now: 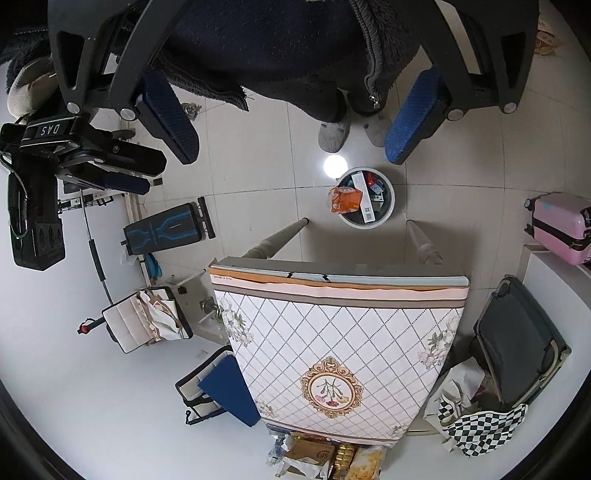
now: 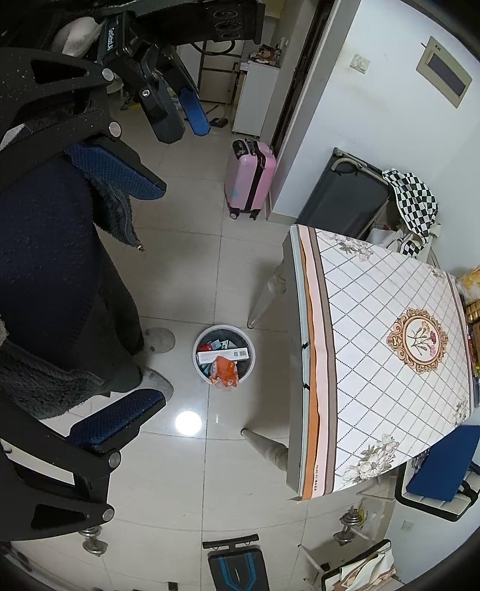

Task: Collect trash

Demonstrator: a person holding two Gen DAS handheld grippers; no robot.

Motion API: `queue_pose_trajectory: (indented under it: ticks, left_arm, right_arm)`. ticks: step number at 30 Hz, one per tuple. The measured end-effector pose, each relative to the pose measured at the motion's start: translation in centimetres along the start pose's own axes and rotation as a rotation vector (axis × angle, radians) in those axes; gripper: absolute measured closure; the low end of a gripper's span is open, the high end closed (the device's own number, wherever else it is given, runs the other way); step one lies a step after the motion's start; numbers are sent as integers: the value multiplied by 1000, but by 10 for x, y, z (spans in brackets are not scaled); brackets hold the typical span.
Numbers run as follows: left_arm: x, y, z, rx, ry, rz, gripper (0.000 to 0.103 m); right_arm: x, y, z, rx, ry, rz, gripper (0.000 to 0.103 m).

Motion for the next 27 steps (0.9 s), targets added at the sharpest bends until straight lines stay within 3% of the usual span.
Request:
queue_pose_trajectory:
  ticks: [27]
  left_arm:
    - [1,0,-3,27,-3,19,0]
  right_arm:
    - [-4,1,1,16,-3,9,0]
Point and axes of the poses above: each gripper's, at about its wrist camera, not at the fingertips, and x roughly the way its jaws point, y to its right, z to its underside, the point moved 4 cm from there along x, roughly the way its jaws point, and after that the axes turned 3 degrees about -y, right-handed, at the moved point
